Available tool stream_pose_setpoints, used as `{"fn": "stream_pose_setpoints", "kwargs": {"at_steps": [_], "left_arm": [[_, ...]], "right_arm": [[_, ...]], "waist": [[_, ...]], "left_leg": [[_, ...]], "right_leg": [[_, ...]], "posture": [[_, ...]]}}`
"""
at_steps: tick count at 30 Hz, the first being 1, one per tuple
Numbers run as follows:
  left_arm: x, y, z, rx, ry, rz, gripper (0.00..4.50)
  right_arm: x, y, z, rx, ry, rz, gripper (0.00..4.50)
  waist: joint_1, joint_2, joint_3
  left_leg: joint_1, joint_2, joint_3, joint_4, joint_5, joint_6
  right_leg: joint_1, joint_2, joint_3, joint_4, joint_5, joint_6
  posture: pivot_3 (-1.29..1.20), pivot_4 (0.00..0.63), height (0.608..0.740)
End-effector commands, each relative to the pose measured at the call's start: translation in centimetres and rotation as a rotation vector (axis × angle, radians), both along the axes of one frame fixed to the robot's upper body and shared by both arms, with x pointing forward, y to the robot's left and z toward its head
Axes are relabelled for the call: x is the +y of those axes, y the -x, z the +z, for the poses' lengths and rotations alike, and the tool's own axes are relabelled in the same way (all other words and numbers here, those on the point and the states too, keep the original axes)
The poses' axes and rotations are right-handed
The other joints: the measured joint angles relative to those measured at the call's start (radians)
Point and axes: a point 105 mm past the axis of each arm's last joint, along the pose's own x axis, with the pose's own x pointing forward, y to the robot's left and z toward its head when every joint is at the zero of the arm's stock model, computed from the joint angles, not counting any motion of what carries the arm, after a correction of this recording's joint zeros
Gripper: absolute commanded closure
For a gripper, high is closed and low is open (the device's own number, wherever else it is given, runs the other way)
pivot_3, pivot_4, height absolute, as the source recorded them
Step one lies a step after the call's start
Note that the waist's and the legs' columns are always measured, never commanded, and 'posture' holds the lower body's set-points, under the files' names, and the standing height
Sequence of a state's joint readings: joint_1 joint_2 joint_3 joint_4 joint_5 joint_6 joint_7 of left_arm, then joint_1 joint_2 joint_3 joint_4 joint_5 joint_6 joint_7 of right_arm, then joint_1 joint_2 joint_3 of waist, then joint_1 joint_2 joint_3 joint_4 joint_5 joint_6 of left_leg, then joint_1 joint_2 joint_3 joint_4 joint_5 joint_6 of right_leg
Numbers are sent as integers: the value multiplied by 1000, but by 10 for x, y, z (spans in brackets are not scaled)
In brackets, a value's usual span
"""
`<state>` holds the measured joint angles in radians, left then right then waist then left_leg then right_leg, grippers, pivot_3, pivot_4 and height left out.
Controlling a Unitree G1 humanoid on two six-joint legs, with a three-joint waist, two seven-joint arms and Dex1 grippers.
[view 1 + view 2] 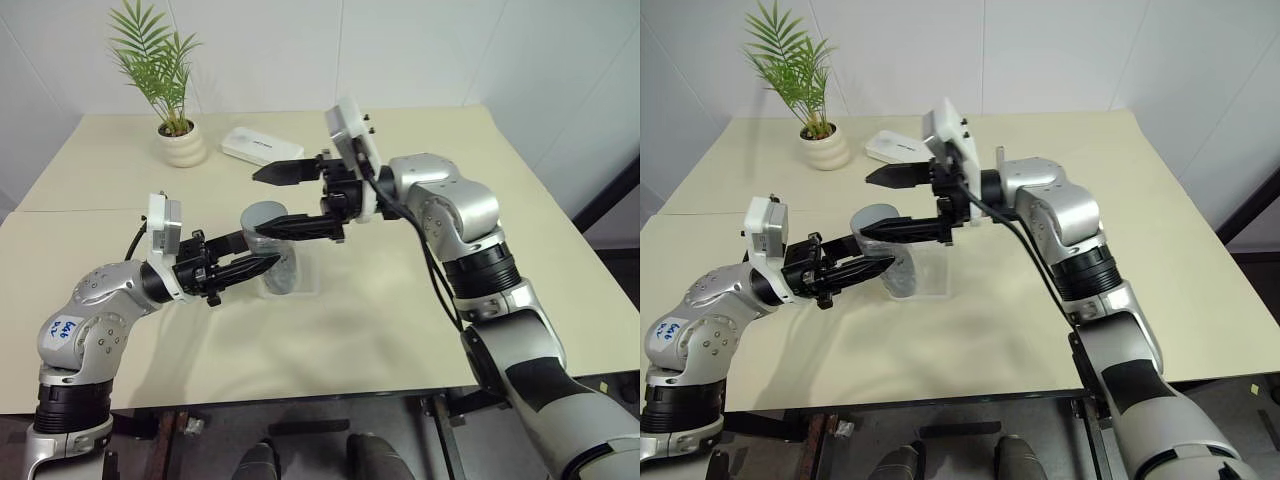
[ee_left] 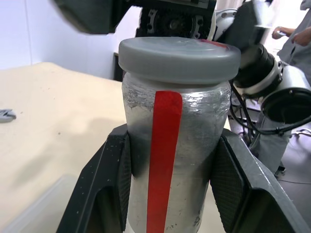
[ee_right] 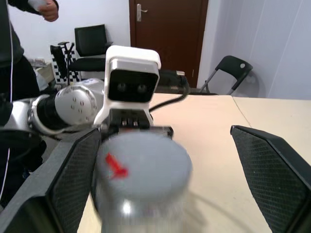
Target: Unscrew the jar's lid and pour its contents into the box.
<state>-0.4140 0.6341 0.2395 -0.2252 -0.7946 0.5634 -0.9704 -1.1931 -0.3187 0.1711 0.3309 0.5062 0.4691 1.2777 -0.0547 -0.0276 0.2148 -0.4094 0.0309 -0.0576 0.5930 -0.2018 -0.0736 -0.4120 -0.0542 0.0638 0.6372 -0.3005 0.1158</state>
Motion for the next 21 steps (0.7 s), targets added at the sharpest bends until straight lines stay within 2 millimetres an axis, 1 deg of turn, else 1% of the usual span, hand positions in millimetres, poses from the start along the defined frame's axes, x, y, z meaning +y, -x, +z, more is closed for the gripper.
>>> {"fn": "stream_pose_setpoints", "kwargs": {"at_steps": [1, 5, 7, 9, 14, 16, 18, 21], "left_arm": [[-7, 18, 15, -80, 10, -84, 2634], [-7, 19, 15, -79, 12, -85, 2634], [-6, 20, 15, -77, 11, -85, 2634], [-5, 19, 15, -75, 9, -84, 2634], [-4, 18, 14, -68, -3, -78, 2634], [-3, 16, 14, -67, -12, -72, 2634], [-2, 14, 14, -70, -20, -60, 2634], [0, 9, 16, -64, -10, -38, 2634]], "right_arm": [[-27, -19, 9, -18, -26, -92, 22], [-45, -35, 6, -5, -15, -155, 22], [-50, -37, 9, -1, -20, -160, 22], [-52, -33, 13, 6, -33, -138, 22], [-41, -6, 27, 35, -72, 3, 22], [-32, 9, 29, 42, -78, 62, 22], [-20, 23, 23, 39, -56, 117, 22], [-4, 35, 12, 18, -23, 152, 22]], "waist": [[1, 0, 0], [-5, 0, 0], [-8, 0, 0], [-8, 0, 0], [-5, 0, 0], [-5, 0, 0], [-4, 1, 0], [-3, 1, 0]], "left_leg": [[0, 0, 0, 0, 0, 0], [0, 0, 0, 0, 0, 0], [1, 0, 1, -1, 0, 0], [1, 0, 1, -1, 0, 0], [0, 0, 1, -1, 0, 0], [0, 0, 1, -1, 0, 0], [0, 0, 1, -1, 0, 0], [0, 0, 1, -1, 0, 0]], "right_leg": [[0, 0, 0, 0, 0, 0], [0, 0, 0, 0, 0, 0], [0, 0, 1, 0, 0, 0], [-1, 1, 1, 0, 0, 0], [-1, 1, 1, 0, 0, 0], [-1, 1, 1, 0, 0, 0], [-1, 1, 1, 0, 0, 0], [0, 1, 1, 0, 0, 0]], "posture": [[0, 150, 740], [0, 150, 740], [0, 150, 740], [0, 150, 740], [0, 150, 740], [0, 150, 740], [0, 150, 740], [0, 150, 740]]}}
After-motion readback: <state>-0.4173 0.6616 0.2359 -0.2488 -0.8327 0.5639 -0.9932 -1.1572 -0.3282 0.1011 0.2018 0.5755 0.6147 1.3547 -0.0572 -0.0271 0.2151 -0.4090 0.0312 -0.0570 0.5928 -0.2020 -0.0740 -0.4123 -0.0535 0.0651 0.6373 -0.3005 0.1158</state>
